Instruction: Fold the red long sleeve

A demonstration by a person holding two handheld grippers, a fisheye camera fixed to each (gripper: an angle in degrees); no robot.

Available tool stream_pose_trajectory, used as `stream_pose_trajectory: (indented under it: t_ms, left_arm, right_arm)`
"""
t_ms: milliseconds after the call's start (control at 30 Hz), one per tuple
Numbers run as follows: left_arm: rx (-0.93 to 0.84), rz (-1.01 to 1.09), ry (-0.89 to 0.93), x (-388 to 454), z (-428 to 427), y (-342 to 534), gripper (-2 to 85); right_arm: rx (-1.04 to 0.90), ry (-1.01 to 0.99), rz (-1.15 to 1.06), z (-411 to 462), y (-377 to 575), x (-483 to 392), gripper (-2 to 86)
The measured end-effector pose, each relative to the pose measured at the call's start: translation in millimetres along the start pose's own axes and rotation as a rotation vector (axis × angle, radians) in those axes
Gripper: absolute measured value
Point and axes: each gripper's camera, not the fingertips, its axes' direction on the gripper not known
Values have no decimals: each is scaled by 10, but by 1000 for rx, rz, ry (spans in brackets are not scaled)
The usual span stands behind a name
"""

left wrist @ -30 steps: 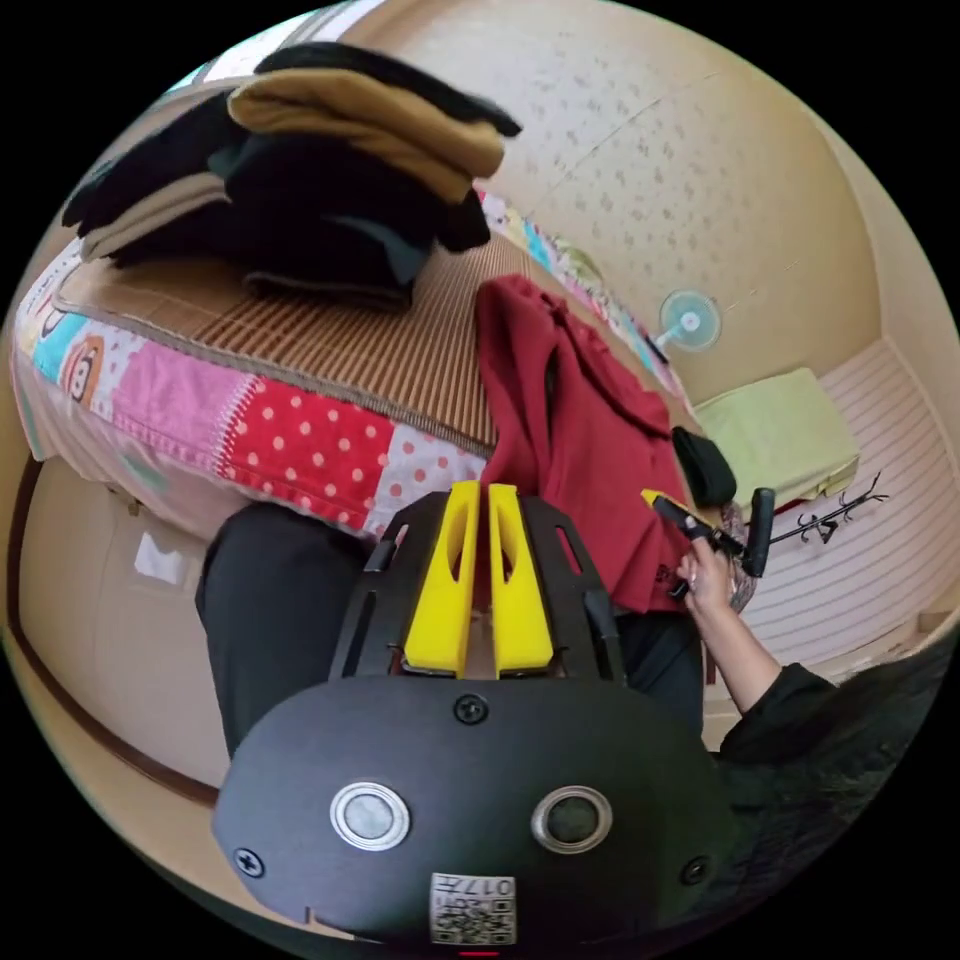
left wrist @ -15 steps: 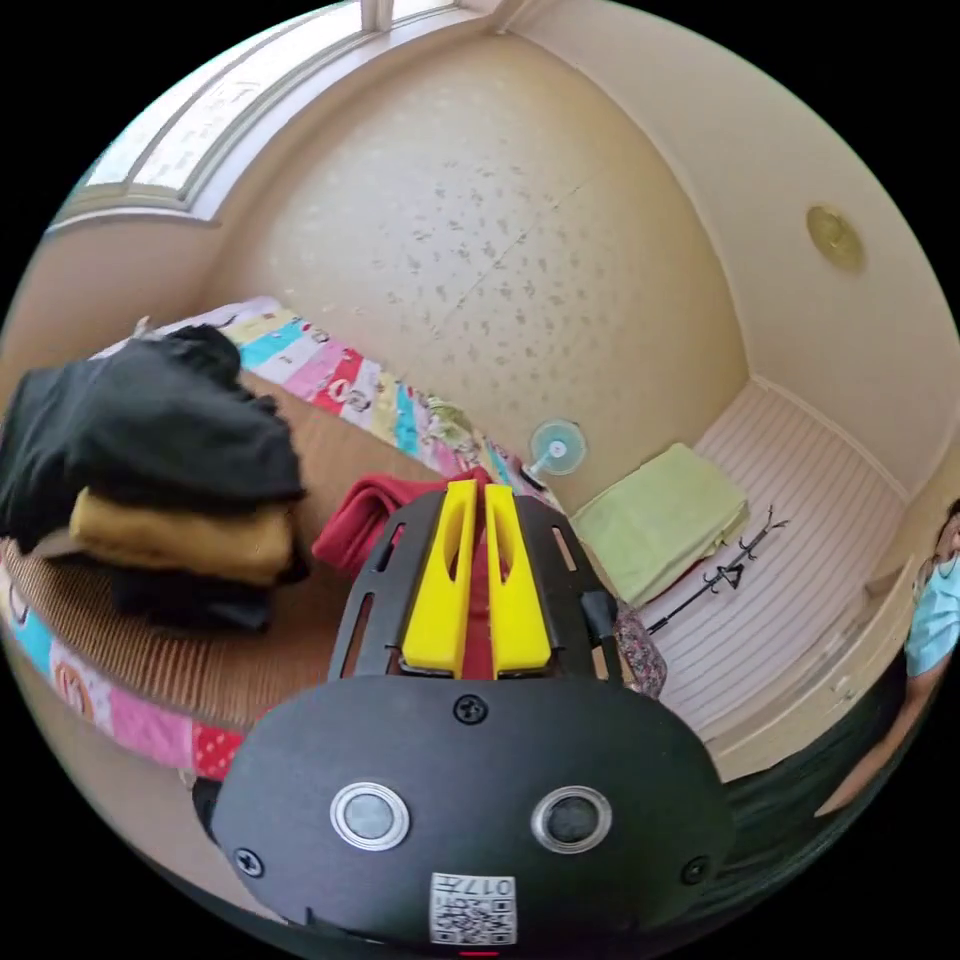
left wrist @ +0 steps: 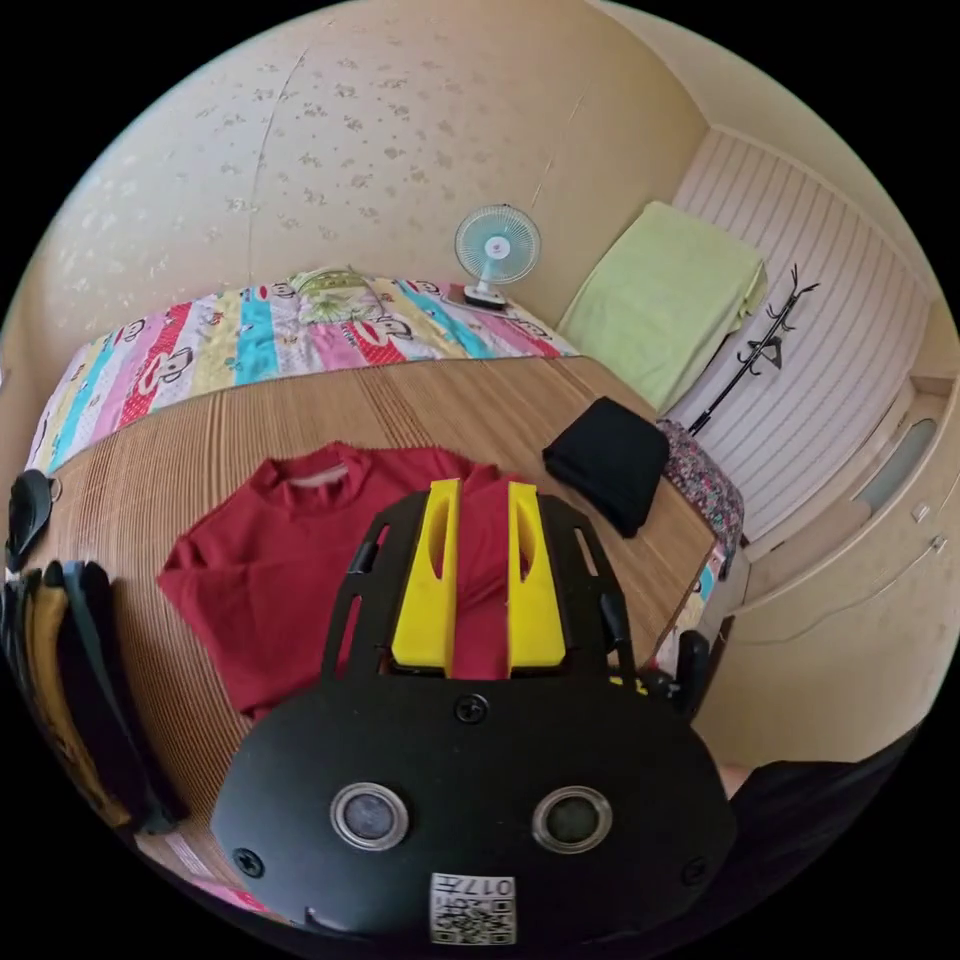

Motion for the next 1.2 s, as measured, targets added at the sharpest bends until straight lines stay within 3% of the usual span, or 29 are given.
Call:
stream_pose_trajectory:
  t_ms: [400, 567, 667, 733, 800, 933, 1067, 1200]
  left_arm:
    - [-119, -373, -180, -1109, -1233, 2908, 103]
    - [-34, -493, 81, -1437, -1409, 3617, 135]
    - [-113, -502, 84, -1572, -1318, 3676, 133]
    - [-152, -522, 80, -1689, -1279, 3649, 113]
    - [-171, -527, 173, -1891, -1337, 3599, 36]
    - [-130, -583, 452, -2228, -1478, 3693, 19]
    - [58, -764, 805, -2674, -1660, 4031, 12]
    - [152, -736, 873, -2738, -1909, 3949, 12]
  right_arm:
    - [-3, -12, 11, -263, -337, 100, 4]
    - [-25, -34, 62, -370, -545, 161, 6]
    - [-98, -39, 159, -461, -732, 136, 8]
    - [-186, -110, 198, -531, -804, 125, 11]
    - [-239, -199, 186, -762, -774, 73, 19]
    - [-161, 34, 233, -1431, -554, -7, 58]
    - [-172, 228, 231, -1919, -377, -70, 106]
    - [-265, 161, 285, -1885, -305, 70, 120]
